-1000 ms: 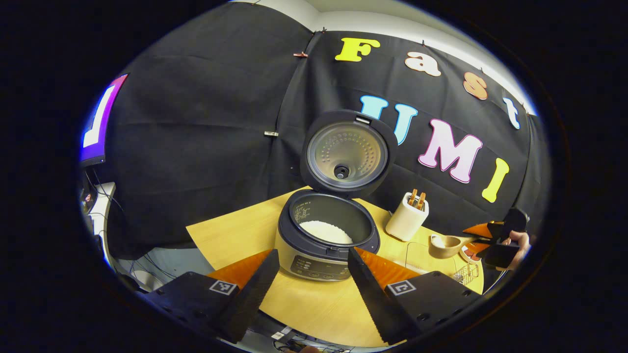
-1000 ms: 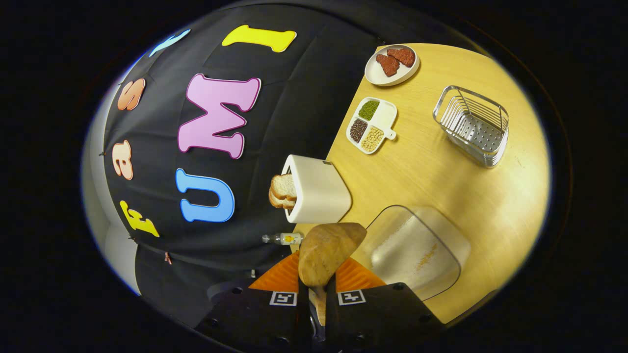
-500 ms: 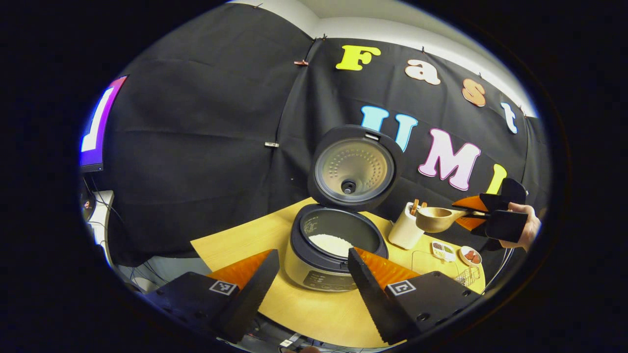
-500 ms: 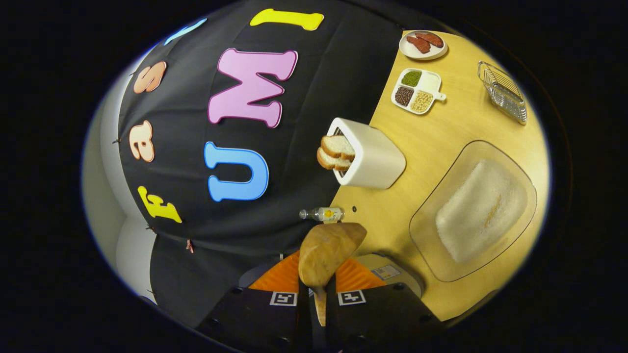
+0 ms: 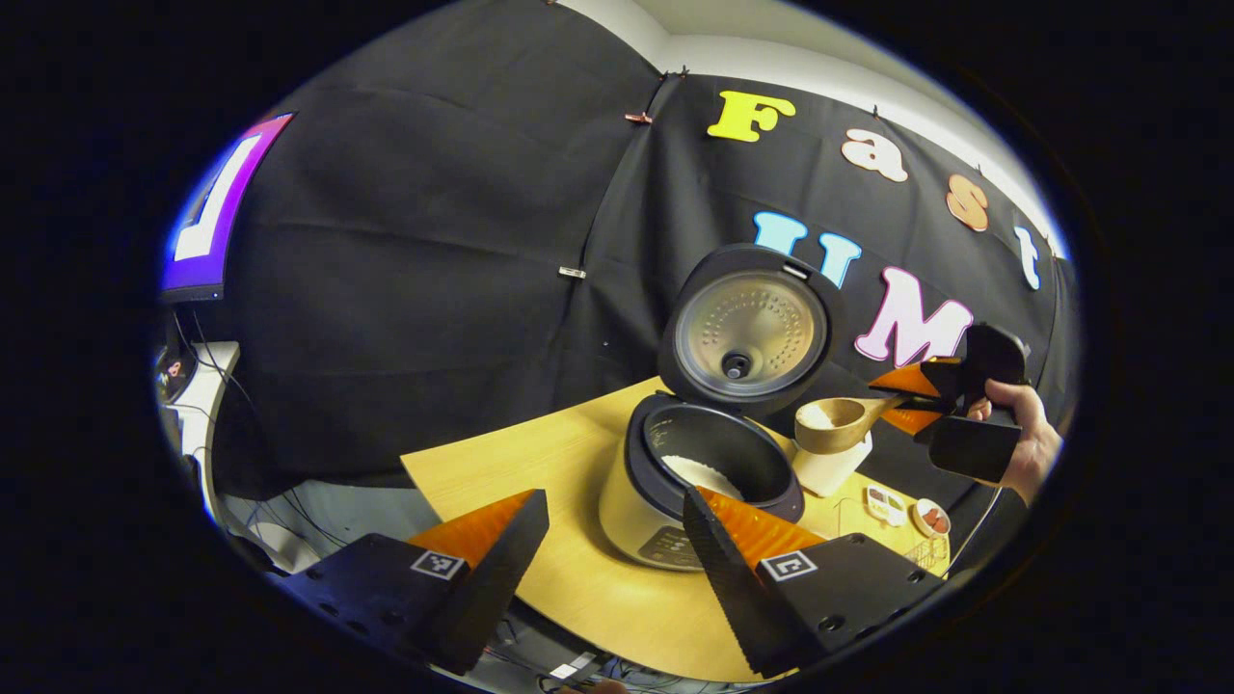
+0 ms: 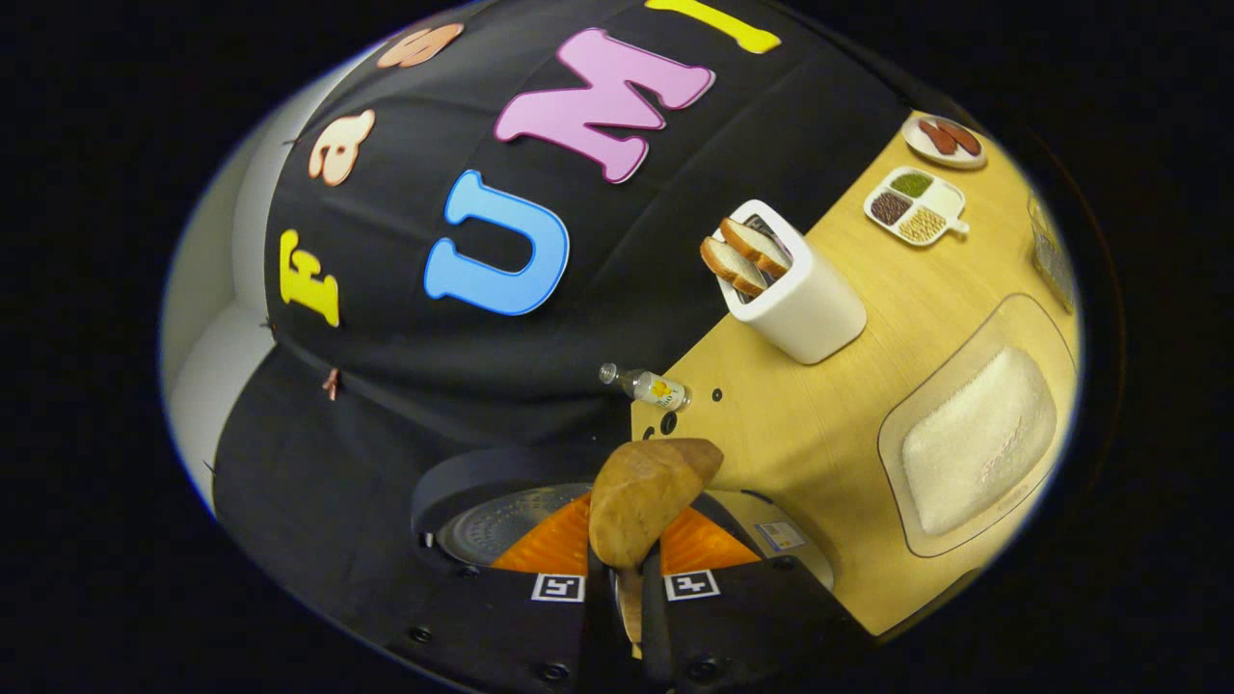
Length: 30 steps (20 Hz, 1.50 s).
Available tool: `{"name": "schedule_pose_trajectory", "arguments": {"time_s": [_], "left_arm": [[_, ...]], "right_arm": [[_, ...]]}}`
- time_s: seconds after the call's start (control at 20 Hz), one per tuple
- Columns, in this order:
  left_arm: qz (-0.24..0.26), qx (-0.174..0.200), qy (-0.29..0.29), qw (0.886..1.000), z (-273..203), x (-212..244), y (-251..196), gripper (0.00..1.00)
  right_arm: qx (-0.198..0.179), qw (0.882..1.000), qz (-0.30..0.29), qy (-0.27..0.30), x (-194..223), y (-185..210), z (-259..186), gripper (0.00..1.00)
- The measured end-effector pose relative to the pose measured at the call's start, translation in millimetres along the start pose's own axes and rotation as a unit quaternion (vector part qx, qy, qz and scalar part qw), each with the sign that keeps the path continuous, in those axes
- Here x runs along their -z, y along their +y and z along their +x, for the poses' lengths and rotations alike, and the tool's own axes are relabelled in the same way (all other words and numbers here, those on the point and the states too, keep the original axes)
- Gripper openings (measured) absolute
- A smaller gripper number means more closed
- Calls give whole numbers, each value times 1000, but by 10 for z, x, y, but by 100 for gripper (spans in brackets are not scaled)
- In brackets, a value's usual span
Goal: Close the left gripper, press the button to open the rice cooker; take a wooden spoon from the chopstick holder with the right hand, scoop a spoonful of rice and pour it into the rice cooker, then put the wooden spoon back into the chopstick holder.
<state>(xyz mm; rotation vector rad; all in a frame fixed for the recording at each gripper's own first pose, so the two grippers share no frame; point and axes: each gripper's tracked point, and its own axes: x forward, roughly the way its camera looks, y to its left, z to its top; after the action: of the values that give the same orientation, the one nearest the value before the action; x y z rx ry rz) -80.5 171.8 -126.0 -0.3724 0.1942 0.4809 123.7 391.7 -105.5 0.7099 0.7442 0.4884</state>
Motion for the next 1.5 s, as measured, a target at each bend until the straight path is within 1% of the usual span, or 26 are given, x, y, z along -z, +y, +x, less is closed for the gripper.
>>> {"name": "schedule_pose_trajectory", "arguments": {"time_s": [0.1, 0.15, 0.2, 0.25, 0.3, 0.4, 0.6, 0.65, 0.7, 0.75, 0.85, 1.0, 1.15, 1.25, 1.3, 1.45, 1.5], "left_arm": [[24, -2, -6, 1000, 7, -68, 47, 96], [26, 0, -5, 1000, 20, -78, 57, 95], [23, 2, -3, 1000, 35, -75, 84, 95], [16, 3, 0, 1000, 46, -77, 103, 92], [8, 3, 4, 1000, 63, -50, 120, 95], [0, 1, 9, 1000, 95, -5, 133, 95], [10, 7, 16, 1000, 162, 46, 115, 95], [11, 10, 18, 1000, 180, 40, 103, 92], [10, 12, 20, 1000, 212, 48, 97, 95], [4, 14, 22, 1000, 237, 50, 87, 95], [-7, 18, 23, 1000, 277, 26, 45, 95], [1, 23, 21, 1000, 345, 1, -16, 95], [9, 31, 24, 999, 387, -2, -60, 95], [4, 34, 27, 999, 414, 8, -67, 95], [0, 34, 28, 999, 425, 16, -70, 95], [-1, 35, 26, 999, 428, 8, -68, 95], [-1, 34, 23, 999, 435, -5, -76, 95]], "right_arm": [[-3, 997, -72, -19, -2, 73, 66, 15], [-6, 995, -97, -24, 19, 90, 57, 15], [-11, 993, -116, -25, 60, 124, 74, 15], [-19, 990, -137, -23, 118, 201, 117, 15], [-24, 987, -161, -19, 177, 256, 154, 15], [-38, 977, -210, -20, 259, 342, 212, 15], [-65, 962, -265, -13, 455, 524, 317, 15], [-70, 959, -274, -9, 500, 550, 330, 15], [-79, 956, -284, -6, 537, 580, 348, 15], [-89, 951, -295, -4, 593, 623, 363, 15], [-104, 940, -326, 0, 689, 678, 398, 15], [-124, 921, -369, 12, 873, 742, 422, 15], [-149, 897, -415, 19, 1059, 778, 391, 15], [-169, 878, -447, 22, 1174, 808, 348, 15], [-179, 865, -469, 21, 1229, 823, 311, 15], [-219, 815, -536, 21, 1483, 874, 201, 15], [-230, 801, -551, 29, 1583, 857, 155, 15]]}}
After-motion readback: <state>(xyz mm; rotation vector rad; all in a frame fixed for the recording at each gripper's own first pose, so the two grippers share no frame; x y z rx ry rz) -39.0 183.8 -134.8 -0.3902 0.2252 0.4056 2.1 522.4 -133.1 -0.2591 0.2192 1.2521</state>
